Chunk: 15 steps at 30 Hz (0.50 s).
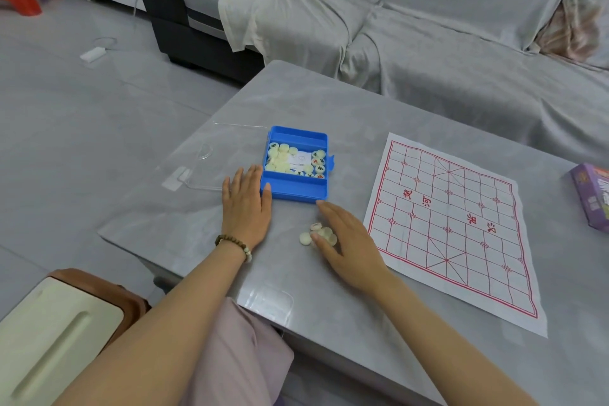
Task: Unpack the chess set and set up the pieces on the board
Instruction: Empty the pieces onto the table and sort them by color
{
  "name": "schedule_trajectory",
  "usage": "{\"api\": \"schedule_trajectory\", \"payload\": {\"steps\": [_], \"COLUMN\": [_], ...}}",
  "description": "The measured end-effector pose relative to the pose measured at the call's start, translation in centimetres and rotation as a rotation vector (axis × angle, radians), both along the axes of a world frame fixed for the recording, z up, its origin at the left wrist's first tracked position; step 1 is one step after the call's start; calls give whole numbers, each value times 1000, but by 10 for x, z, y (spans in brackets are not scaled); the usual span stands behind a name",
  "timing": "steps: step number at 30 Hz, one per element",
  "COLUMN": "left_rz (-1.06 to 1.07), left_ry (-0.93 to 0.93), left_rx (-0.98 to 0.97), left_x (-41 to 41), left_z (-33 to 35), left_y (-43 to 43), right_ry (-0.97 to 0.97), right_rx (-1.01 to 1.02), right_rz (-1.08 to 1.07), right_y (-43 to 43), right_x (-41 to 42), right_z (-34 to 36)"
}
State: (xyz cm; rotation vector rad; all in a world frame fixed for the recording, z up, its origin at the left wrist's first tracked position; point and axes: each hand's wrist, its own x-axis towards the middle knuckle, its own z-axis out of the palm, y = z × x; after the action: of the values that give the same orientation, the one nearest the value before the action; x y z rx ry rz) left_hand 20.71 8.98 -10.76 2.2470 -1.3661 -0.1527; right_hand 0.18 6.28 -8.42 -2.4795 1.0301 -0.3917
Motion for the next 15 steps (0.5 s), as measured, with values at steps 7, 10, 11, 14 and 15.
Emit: {"api": "schedule_trajectory", "payload": {"steps": [7, 10, 11, 14, 15], "left_rz": [-4, -4, -4, -6, -7], "left_ry": [-11, -8, -7, -13, -13], "left_rx": [13, 21, 23, 24, 22], "left_x": [-1, 0, 0, -1, -1], "left_z": [1, 2, 2, 2, 1], "left_y": [0, 0, 0, 0, 0], "right_ry": [249, 281, 295, 339, 327], "right_rx": [-56, -22, -24, -37, -10], "right_rz": [98, 143, 163, 198, 197], "right_y": [9, 12, 14, 21, 21], "right_x": [17, 19, 17, 9, 8], "right_z": [-13, -10, -10, -8, -6]}}
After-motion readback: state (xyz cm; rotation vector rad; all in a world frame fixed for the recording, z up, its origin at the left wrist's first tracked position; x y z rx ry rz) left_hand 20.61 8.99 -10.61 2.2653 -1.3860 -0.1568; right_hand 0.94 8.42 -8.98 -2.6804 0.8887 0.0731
